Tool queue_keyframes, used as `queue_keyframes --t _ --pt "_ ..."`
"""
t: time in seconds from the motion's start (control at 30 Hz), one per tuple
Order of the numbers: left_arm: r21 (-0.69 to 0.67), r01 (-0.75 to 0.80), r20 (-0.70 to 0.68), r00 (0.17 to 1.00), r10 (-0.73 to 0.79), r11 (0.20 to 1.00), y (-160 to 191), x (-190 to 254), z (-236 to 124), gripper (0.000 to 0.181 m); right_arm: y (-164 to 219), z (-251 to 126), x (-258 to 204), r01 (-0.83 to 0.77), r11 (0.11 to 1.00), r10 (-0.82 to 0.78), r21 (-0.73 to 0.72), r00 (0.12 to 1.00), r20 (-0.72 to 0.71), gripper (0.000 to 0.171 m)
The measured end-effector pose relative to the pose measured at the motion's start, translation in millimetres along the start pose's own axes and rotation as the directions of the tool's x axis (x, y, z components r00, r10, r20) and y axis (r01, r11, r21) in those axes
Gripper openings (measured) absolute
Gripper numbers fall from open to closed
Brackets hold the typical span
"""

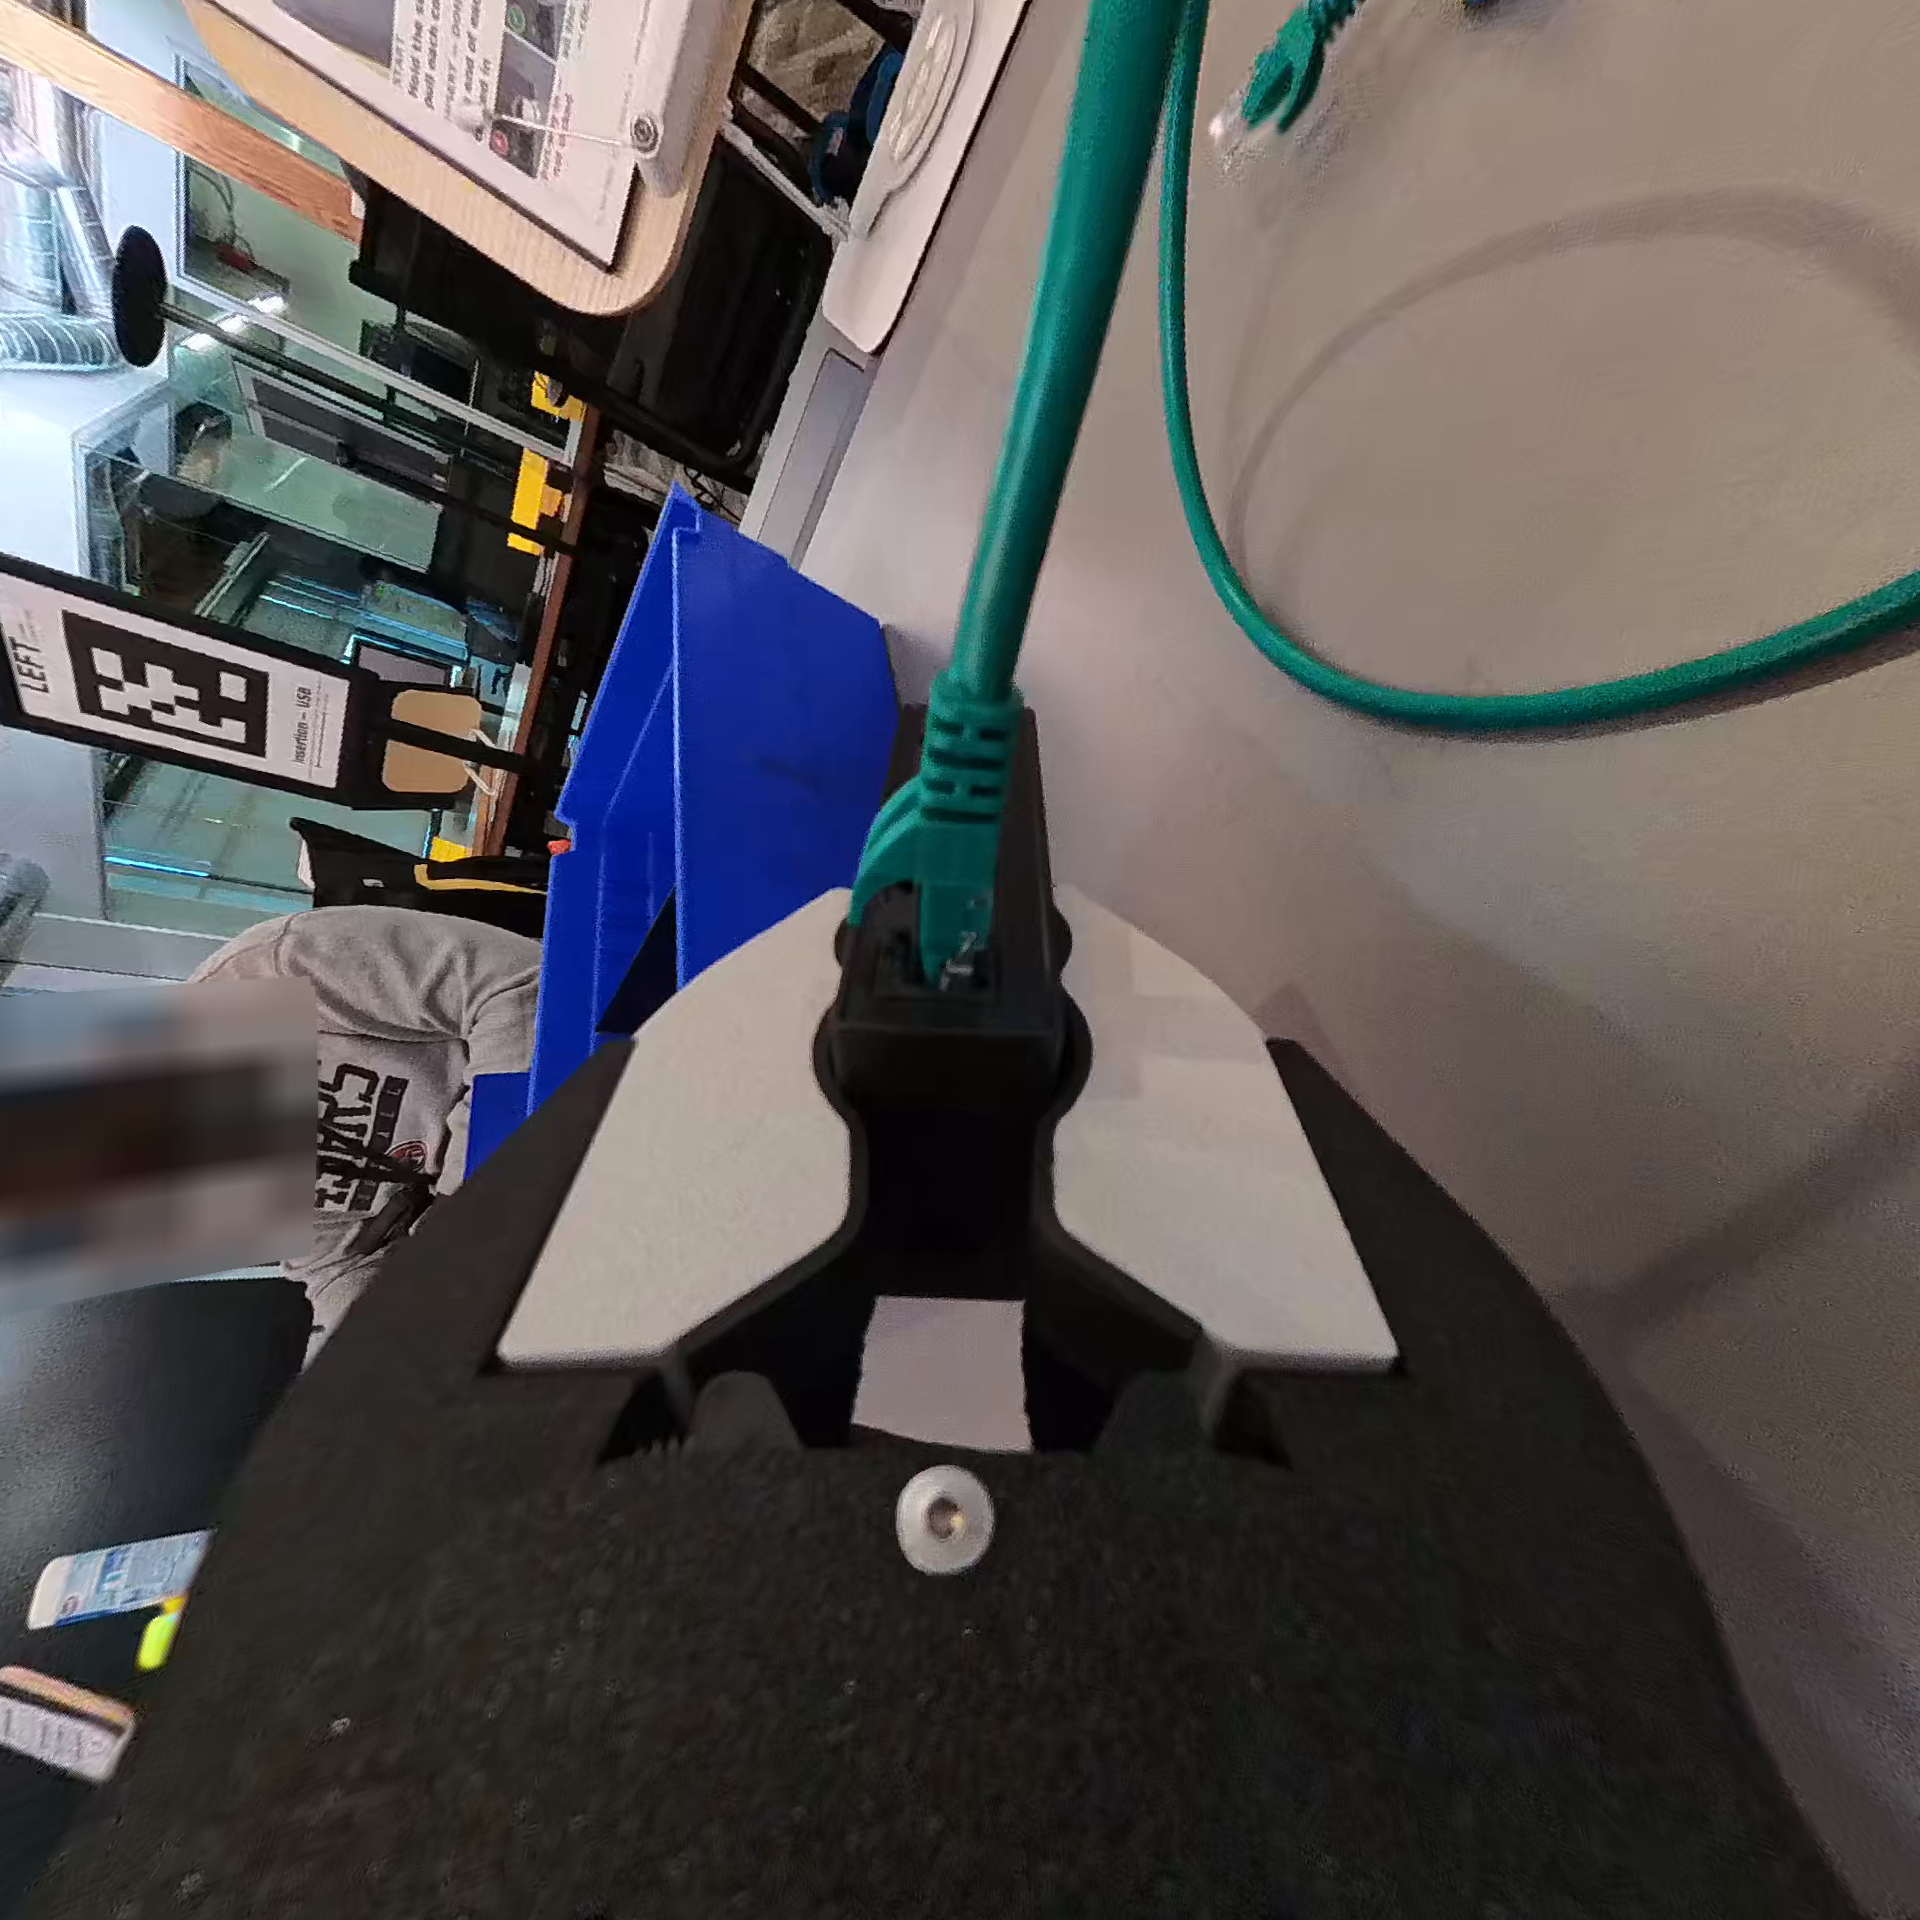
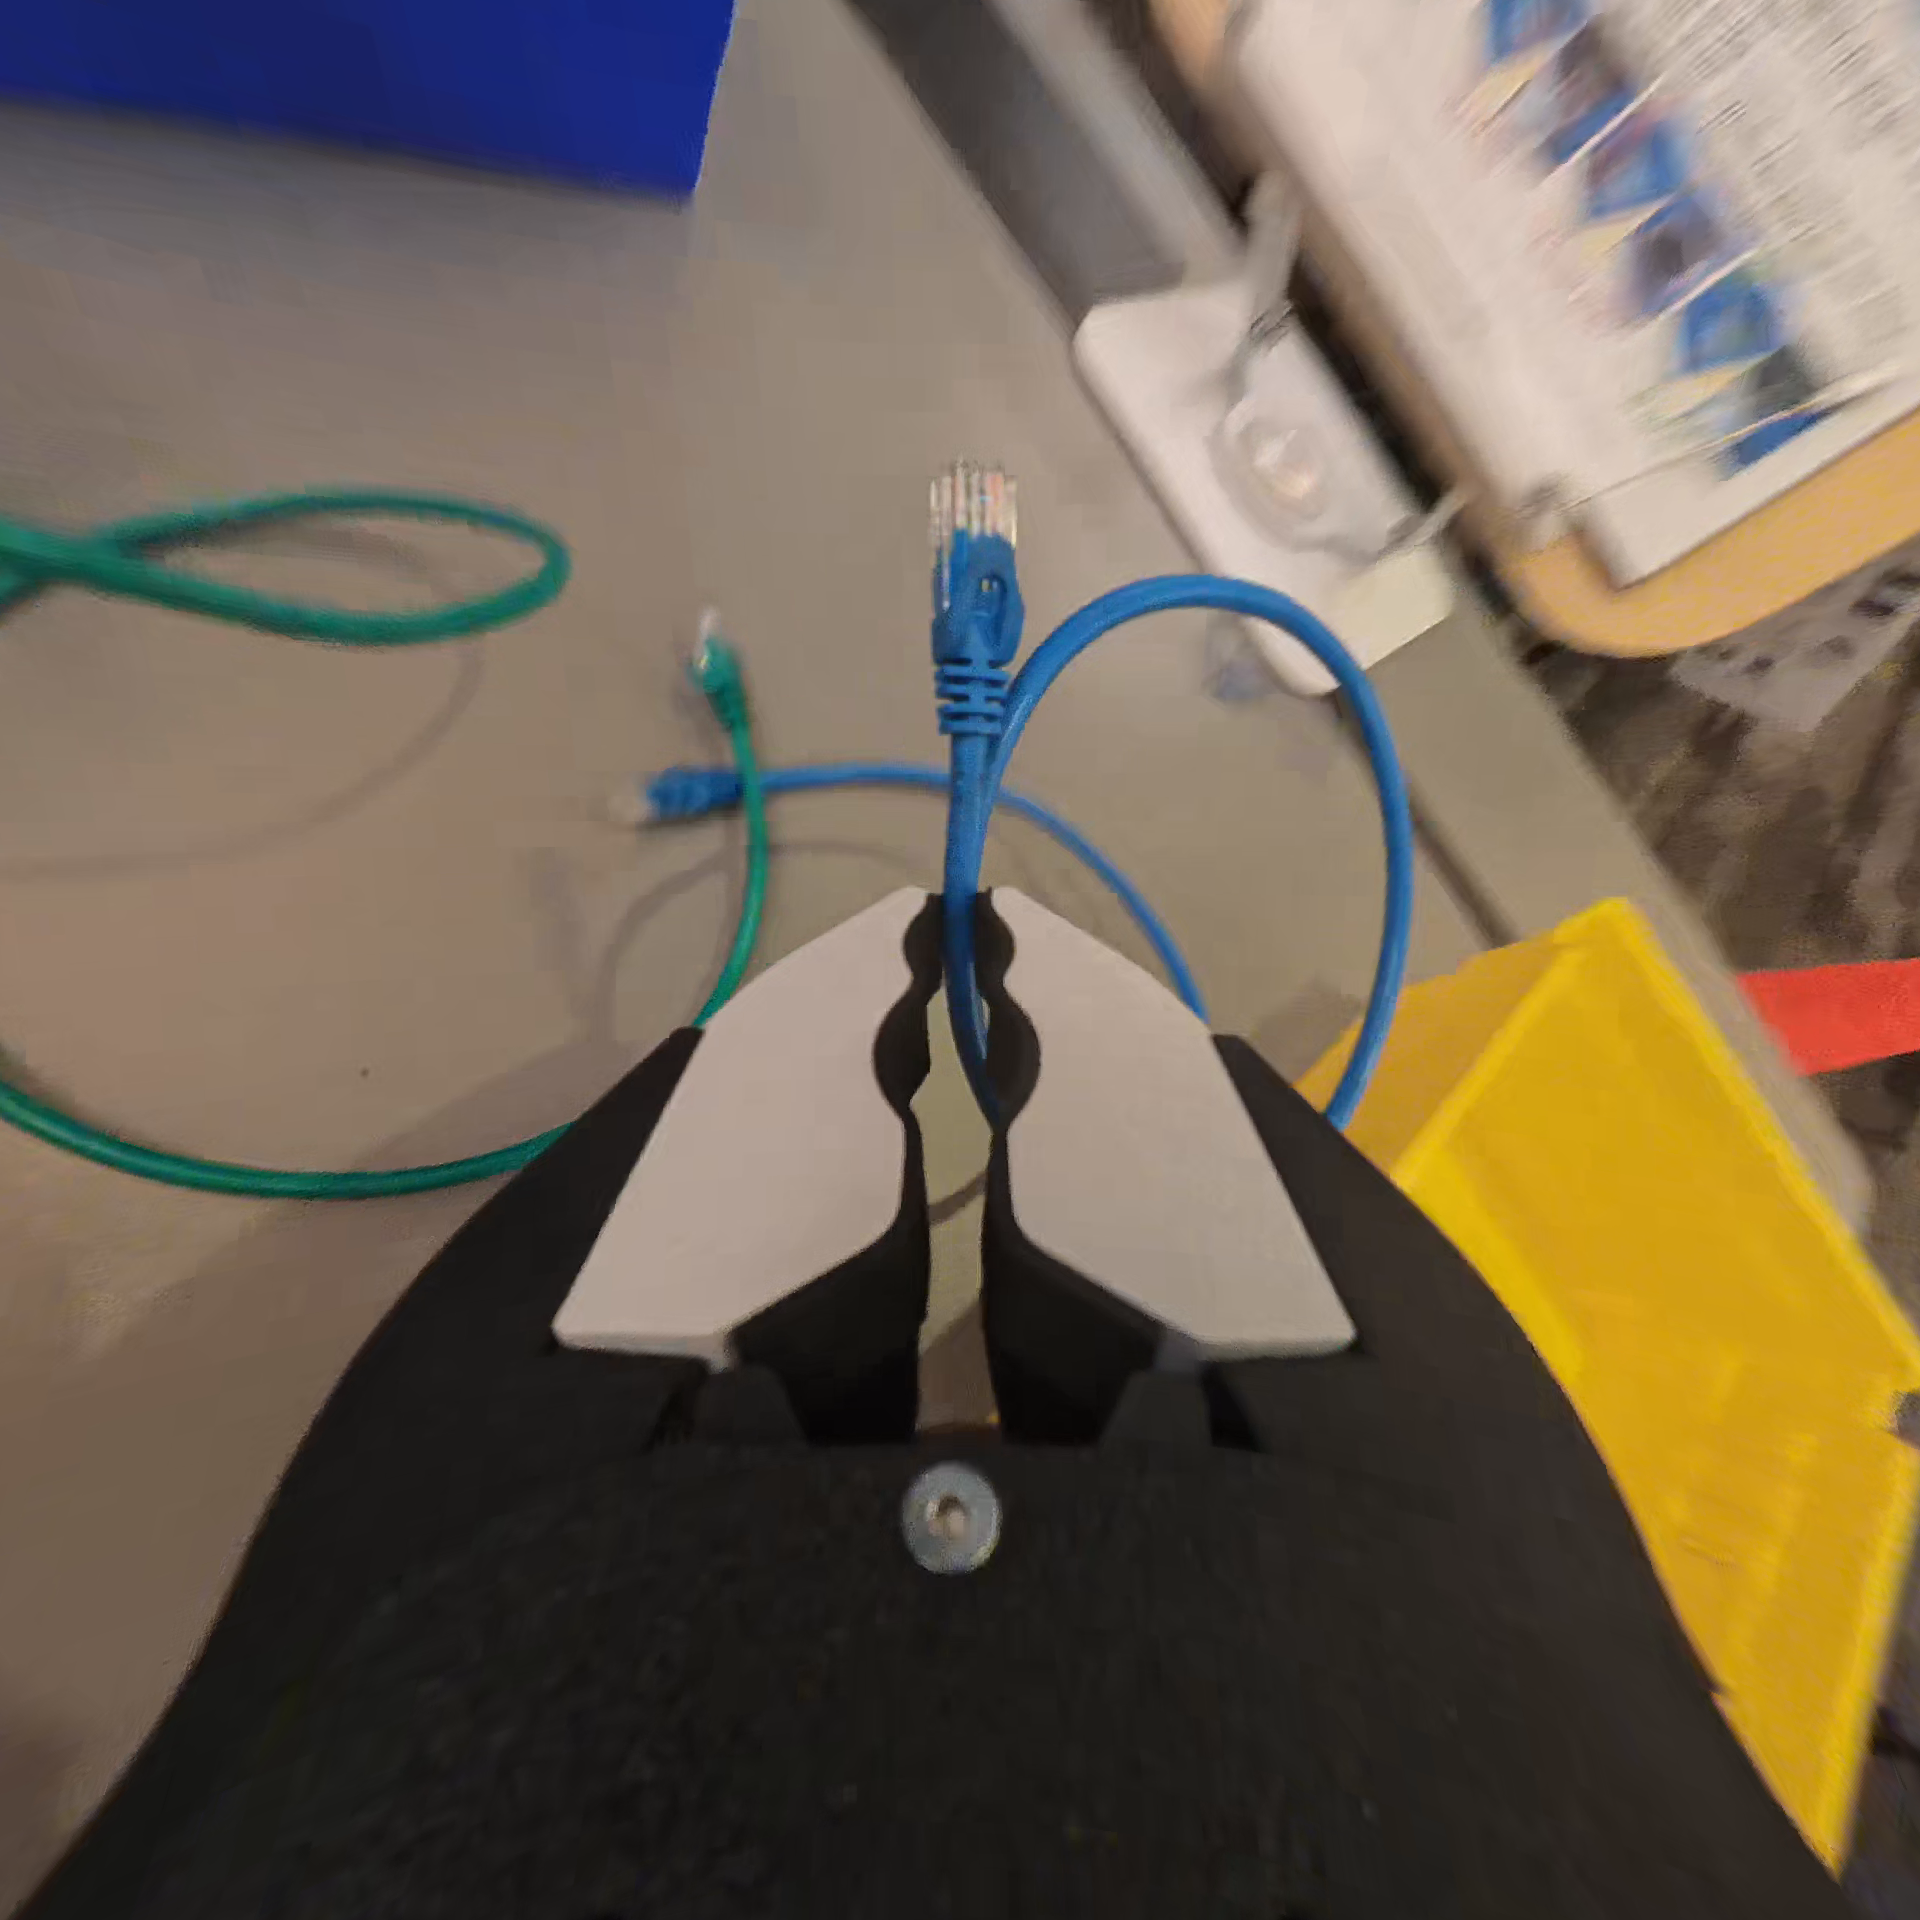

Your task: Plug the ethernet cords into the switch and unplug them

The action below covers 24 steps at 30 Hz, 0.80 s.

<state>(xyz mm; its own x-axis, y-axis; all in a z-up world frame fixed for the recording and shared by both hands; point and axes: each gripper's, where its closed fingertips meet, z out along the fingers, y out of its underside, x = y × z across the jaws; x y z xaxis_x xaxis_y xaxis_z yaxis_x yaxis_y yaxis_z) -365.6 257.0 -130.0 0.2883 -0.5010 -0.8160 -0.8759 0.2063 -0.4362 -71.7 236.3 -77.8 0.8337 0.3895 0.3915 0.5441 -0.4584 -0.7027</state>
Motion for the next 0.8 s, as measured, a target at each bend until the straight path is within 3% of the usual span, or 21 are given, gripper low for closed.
queue_keyframes --t 0.2,0.43,0.57,0.7,0.73,0.8 --pt "0.014 -0.02 0.028 0.999 0.02 1.0 0 1 -4 0.03 -75 -107 61 0.124 0.973 -0.073 0.196 0.966 -0.25 0.006" --pt "0.038 0.002 0.028 1.0 -0.003 0.999 -1 -1 -8 0.029 -122 -205 130 0.273 0.948 -0.16 0.161 0.85 -0.501 0.006" --pt "0.054 0.003 0.07 0.998 -0.007 0.999 -1 -10 -12 0.029 -112 -231 173 0.289 0.955 -0.19 0.058 0.755 -0.628 0.006" --pt "0.046 -0.002 0.094 0.996 -0.002 0.999 2 -16 -13 0.03 -79 -245 207 0.243 0.97 -0.192 -0.03 0.68 -0.708 0.006" --pt "0.043 -0.008 0.106 0.994 0.004 0.999 3 -18 -14 0.029 -68 -244 211 0.216 0.976 -0.18 -0.039 0.685 -0.707 0.006" --pt "0.038 -0.004 0.136 0.991 -0.001 0.999 3 -25 -15 0.029 -48 -225 200 0.132 0.991 -0.097 0.016 0.798 -0.595 0.006"
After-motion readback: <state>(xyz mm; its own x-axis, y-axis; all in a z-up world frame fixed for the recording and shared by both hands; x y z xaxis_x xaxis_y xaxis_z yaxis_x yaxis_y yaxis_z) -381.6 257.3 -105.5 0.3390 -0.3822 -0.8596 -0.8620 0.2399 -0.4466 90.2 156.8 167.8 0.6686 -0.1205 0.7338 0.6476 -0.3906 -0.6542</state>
